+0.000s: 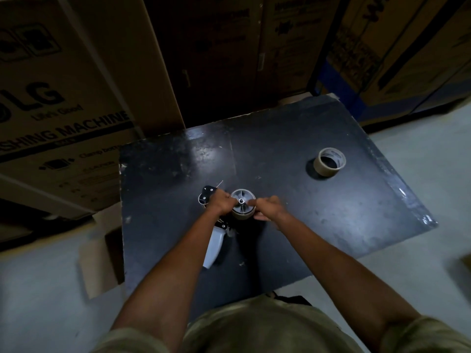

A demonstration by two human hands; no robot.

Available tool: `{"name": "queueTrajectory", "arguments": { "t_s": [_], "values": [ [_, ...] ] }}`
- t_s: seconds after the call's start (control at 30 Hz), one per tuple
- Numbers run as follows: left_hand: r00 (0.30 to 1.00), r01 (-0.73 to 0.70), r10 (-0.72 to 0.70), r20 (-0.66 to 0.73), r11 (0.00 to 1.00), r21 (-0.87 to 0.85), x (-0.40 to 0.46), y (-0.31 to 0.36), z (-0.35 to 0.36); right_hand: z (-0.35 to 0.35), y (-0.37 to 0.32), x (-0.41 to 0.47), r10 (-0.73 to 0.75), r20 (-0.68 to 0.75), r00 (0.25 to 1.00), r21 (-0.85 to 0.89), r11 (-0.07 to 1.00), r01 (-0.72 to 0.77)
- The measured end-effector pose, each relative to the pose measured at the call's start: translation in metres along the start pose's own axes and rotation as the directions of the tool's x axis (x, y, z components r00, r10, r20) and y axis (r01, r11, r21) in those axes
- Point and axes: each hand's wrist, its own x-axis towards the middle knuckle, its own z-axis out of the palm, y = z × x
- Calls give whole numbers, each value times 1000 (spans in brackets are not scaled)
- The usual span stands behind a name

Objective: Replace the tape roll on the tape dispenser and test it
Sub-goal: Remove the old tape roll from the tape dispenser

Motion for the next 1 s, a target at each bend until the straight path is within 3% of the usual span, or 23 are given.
{"name": "queueTrajectory", "arguments": {
  "t_s": [0.33,0.8,1.0],
  "values": [
    [999,-4,4,-32,1000,12,0,1,3,7,-2,0,-3,-56,998,4,1000,3],
    [996,32,-36,-85,999,-38,3,2,8,9,-14,-9,-209,-171,963,-364,921,136],
    [993,72,-69,-94,997,29,2,5,8,3,-18,-6,-191,-161,968,-417,902,108]
  ]
}}
